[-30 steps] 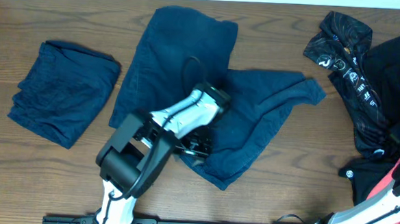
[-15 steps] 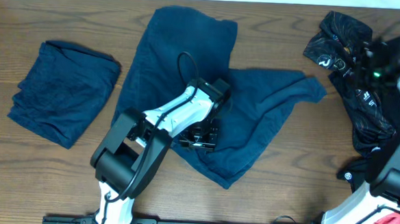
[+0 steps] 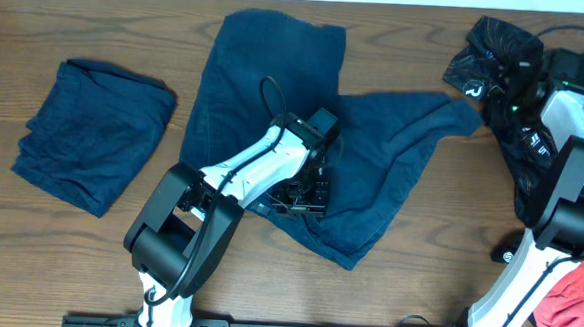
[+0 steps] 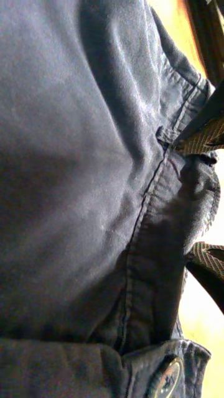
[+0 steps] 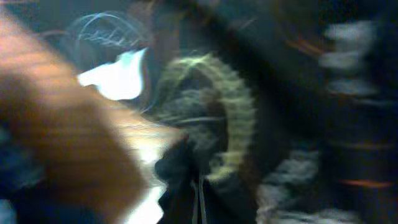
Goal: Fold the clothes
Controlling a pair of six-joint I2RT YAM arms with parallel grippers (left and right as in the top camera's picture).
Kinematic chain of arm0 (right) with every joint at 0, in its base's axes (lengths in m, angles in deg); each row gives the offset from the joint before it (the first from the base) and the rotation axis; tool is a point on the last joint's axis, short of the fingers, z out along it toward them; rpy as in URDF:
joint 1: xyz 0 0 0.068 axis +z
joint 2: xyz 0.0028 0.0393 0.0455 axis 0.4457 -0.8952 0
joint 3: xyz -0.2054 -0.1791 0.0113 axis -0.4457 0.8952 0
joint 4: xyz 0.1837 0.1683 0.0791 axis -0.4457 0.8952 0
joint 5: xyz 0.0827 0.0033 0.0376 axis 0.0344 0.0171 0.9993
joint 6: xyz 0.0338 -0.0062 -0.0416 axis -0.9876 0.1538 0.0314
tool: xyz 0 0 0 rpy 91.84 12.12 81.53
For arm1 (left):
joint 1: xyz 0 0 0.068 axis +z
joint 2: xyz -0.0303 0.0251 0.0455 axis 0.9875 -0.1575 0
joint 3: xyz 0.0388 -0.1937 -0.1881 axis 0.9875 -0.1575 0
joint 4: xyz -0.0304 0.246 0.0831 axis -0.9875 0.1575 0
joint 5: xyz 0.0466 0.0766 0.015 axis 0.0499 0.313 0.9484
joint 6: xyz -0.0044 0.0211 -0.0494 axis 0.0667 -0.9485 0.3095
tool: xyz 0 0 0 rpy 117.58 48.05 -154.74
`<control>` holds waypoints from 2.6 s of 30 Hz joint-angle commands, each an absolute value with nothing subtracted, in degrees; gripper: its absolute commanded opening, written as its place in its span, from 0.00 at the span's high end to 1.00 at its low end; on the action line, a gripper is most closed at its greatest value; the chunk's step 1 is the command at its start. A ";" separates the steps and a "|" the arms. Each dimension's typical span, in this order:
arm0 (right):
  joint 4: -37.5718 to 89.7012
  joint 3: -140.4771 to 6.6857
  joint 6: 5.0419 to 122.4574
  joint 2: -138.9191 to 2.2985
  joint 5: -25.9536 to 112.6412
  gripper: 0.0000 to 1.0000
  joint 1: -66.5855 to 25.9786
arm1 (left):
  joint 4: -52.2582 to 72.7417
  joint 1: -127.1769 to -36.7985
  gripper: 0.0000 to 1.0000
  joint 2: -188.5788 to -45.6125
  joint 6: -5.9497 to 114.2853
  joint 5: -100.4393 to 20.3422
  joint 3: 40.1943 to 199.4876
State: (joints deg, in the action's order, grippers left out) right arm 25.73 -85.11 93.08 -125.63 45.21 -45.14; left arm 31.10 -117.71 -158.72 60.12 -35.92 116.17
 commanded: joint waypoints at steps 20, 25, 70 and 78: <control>35.91 -92.24 86.66 -120.89 70.65 0.81 -60.44 | 31.06 -118.26 0.51 -157.96 60.23 -35.96 115.93; 40.79 -92.24 95.68 -118.07 67.99 0.81 -52.90 | 31.15 -118.63 0.51 -157.96 60.23 -35.94 115.93; 20.31 -96.13 85.17 -127.84 53.08 0.69 -59.35 | 29.46 -118.67 0.51 -157.96 60.25 -35.96 115.93; 37.77 -96.02 92.08 -122.96 64.21 0.52 -51.64 | 29.49 -118.67 0.51 -157.96 60.23 -35.96 115.93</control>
State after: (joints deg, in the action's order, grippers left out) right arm 33.75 -95.34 88.05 -124.65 57.78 -54.35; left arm 29.53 -118.57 -158.72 60.15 -36.07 116.17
